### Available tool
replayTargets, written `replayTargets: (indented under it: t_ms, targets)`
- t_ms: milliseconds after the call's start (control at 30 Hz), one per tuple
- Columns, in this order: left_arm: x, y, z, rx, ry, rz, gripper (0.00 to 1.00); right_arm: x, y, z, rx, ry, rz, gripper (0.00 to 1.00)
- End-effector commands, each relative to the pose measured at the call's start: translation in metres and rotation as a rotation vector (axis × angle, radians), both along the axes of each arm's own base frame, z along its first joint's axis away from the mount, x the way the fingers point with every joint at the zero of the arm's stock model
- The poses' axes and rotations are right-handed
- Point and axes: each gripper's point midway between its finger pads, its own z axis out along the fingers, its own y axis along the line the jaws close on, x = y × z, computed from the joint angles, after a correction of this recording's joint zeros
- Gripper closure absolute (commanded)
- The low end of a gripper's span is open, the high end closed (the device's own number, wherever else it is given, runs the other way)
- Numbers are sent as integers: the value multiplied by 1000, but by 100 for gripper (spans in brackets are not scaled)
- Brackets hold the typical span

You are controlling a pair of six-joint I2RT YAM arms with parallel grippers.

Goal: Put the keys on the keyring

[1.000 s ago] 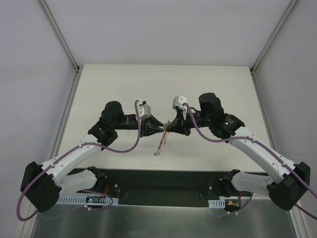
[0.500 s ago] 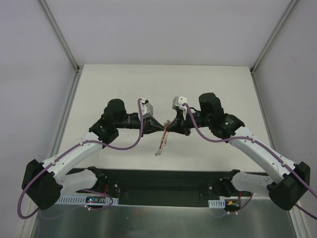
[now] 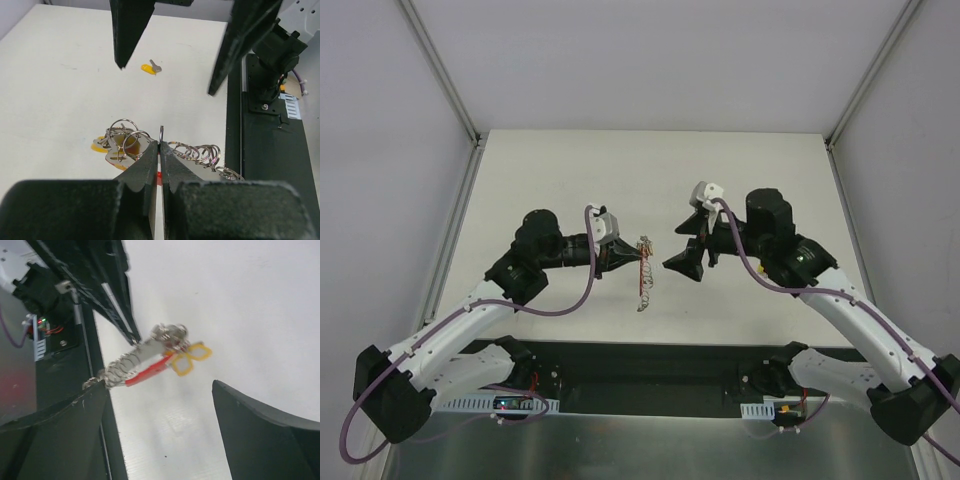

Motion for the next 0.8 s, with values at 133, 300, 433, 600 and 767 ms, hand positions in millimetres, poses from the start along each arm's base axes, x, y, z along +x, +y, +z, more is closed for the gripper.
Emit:
replayTargets:
  t_ms: [133, 300, 433, 600, 767]
  targets:
    - [0, 19, 22, -53, -107, 101, 100, 58, -79, -16, 15, 160, -567, 4]
    - [11, 35, 29, -112, -85, 183, 100, 78, -142, -53, -15, 267, -932, 4]
    - [27, 53, 28, -132, -59, 272, 100, 84, -197, -90, -78, 419, -1206, 4]
    - [30, 62, 30, -137, -78, 326, 100, 84, -246, -137, -155, 534, -1457, 5]
    - [31, 74, 33, -114, -125, 388, 100, 85, -264, -166, -227, 618, -1550, 23]
